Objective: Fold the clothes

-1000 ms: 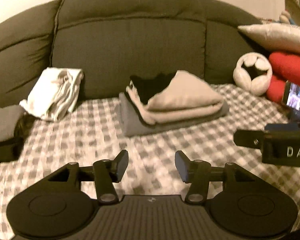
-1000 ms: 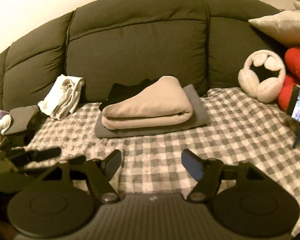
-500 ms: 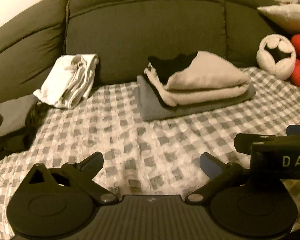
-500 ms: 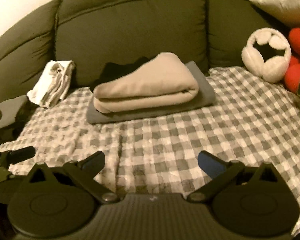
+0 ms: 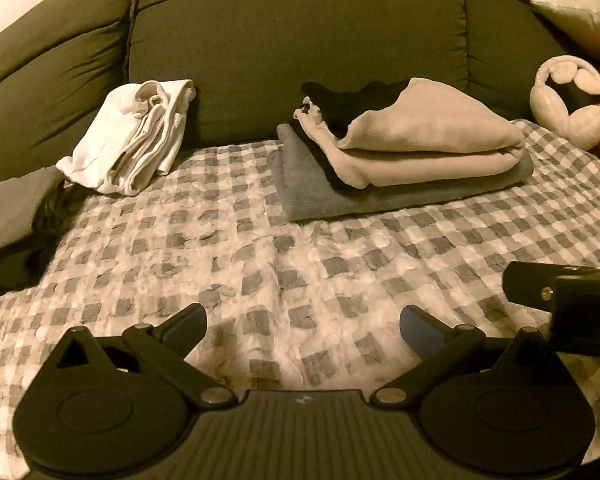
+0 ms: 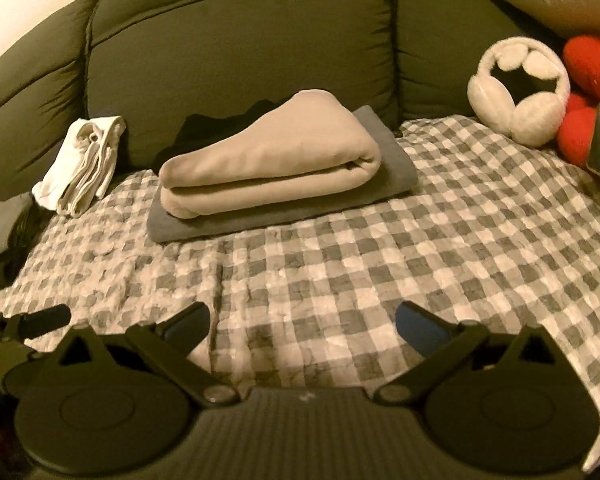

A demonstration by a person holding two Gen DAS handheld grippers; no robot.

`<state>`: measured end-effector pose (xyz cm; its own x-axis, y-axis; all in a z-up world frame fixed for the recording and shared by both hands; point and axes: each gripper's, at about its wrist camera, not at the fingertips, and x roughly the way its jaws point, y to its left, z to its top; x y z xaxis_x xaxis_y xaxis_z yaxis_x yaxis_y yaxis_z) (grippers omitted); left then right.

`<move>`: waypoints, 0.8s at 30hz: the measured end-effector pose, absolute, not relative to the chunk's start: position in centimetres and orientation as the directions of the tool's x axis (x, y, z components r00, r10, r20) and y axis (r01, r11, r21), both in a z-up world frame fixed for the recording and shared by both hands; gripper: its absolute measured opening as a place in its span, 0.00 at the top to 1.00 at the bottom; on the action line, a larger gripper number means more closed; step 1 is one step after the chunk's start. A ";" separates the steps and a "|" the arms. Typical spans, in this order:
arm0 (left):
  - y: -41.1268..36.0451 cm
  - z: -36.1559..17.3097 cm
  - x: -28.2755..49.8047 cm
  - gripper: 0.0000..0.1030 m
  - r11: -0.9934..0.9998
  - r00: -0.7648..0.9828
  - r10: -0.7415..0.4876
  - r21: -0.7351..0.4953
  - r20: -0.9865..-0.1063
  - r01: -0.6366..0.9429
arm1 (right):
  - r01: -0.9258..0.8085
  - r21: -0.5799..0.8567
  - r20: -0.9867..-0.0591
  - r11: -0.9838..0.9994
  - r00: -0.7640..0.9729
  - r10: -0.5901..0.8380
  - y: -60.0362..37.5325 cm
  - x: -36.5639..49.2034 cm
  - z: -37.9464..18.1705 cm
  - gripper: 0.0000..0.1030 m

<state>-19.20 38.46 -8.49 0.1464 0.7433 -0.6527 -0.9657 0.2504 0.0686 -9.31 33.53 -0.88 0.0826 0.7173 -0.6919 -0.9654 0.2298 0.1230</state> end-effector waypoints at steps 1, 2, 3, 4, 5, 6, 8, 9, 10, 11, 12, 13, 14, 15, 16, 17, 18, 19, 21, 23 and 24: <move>38.7 -8.6 -19.1 0.00 0.248 0.144 0.746 0.070 -0.650 -0.966 | -0.964 0.126 -0.693 0.235 0.084 0.716 33.6 -9.1 -1.0 0.00; 38.9 -8.7 -19.1 0.00 0.246 0.143 0.748 0.072 -0.648 -0.966 | -0.962 0.130 -0.695 0.240 0.085 0.714 33.7 -8.9 -1.2 0.00; 39.1 -8.8 -19.1 0.00 0.245 0.143 0.749 0.071 -0.646 -0.967 | -0.960 0.133 -0.696 0.245 0.086 0.713 33.8 -8.8 -1.4 0.00; 39.2 -9.0 -19.1 0.00 0.244 0.147 0.749 0.063 -0.646 -0.968 | -0.958 0.137 -0.697 0.251 0.087 0.711 33.8 -8.6 -1.5 0.00; 39.4 -9.2 -19.1 0.00 0.243 0.152 0.748 0.054 -0.646 -0.968 | -0.957 0.140 -0.699 0.256 0.088 0.710 33.9 -8.4 -1.7 0.00; 39.5 -9.5 -19.1 0.00 0.243 0.157 0.748 0.046 -0.645 -0.969 | -0.955 0.140 -0.697 0.260 0.092 0.711 34.0 -8.2 -1.8 0.00; 39.8 -9.9 -19.2 0.00 0.241 0.166 0.747 0.030 -0.644 -0.970 | -0.953 0.146 -0.691 0.264 0.093 0.717 34.0 -8.0 -1.9 0.00; 39.9 -10.1 -19.2 0.00 0.240 0.170 0.747 0.022 -0.642 -0.971 | -0.952 0.150 -0.691 0.267 0.093 0.717 34.1 -7.9 -2.0 0.00; 39.8 -10.2 -19.3 0.00 0.237 0.175 0.750 0.012 -0.637 -0.972 | -0.950 0.154 -0.691 0.271 0.092 0.717 34.1 -7.8 -2.0 0.00; 39.8 -10.3 -19.4 0.00 0.235 0.178 0.753 0.007 -0.633 -0.972 | -0.949 0.158 -0.691 0.274 0.092 0.717 34.1 -7.8 -2.0 0.00; 39.8 -10.3 -19.3 0.00 0.236 0.176 0.755 0.011 -0.631 -0.972 | -0.947 0.163 -0.691 0.277 0.091 0.718 34.2 -7.7 -2.1 0.00; 39.8 -10.3 -19.2 0.00 0.237 0.175 0.757 0.015 -0.629 -0.971 | -0.948 0.159 -0.694 0.277 0.092 0.714 34.3 -7.7 -2.2 0.00; 39.8 -10.3 -19.1 0.00 0.237 0.175 0.757 0.015 -0.629 -0.971 | -0.948 0.156 -0.697 0.277 0.093 0.711 34.3 -7.6 -2.3 0.00; 39.9 -10.4 -19.1 0.00 0.236 0.176 0.757 0.013 -0.629 -0.972 | -0.949 0.152 -0.700 0.276 0.093 0.708 34.4 -7.7 -2.4 0.00; 39.9 -10.4 -19.2 0.00 0.236 0.177 0.757 0.010 -0.629 -0.972 | -0.950 0.148 -0.703 0.275 0.095 0.705 34.4 -7.7 -2.5 0.00; 39.9 -10.4 -19.2 0.00 0.236 0.179 0.757 0.008 -0.629 -0.972 | -0.951 0.144 -0.705 0.275 0.096 0.702 34.5 -7.8 -2.6 0.00; 39.9 -10.4 -19.2 0.00 0.236 0.180 0.756 0.006 -0.629 -0.972 | -0.951 0.141 -0.706 0.274 0.097 0.702 34.5 -7.8 -2.6 0.00; 39.9 -10.4 -19.3 0.00 0.237 0.181 0.756 0.005 -0.629 -0.971 | -0.952 0.141 -0.704 0.273 0.097 0.703 34.5 -7.9 -2.5 0.00; 40.0 -10.4 -19.3 0.00 0.240 0.183 0.754 0.005 -0.631 -0.971 | -0.952 0.141 -0.703 0.272 0.097 0.704 34.5 -7.9 -2.5 0.00; 40.0 -10.3 -19.3 0.00 0.243 0.185 0.749 0.005 -0.636 -0.970 | -0.952 0.141 -0.704 0.271 0.096 0.703 34.6 -8.0 -2.5 0.00; 40.1 -10.3 -19.3 0.00 0.245 0.186 0.745 0.003 -0.641 -0.970 | -0.953 0.136 -0.706 0.271 0.098 0.701 34.6 -8.0 -2.5 0.00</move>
<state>-19.31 40.10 -10.28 0.1862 0.7449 -0.6407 -0.9695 0.2450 0.0031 -8.04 34.59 -2.53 0.0983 0.7010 -0.7064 -0.9530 0.2707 0.1361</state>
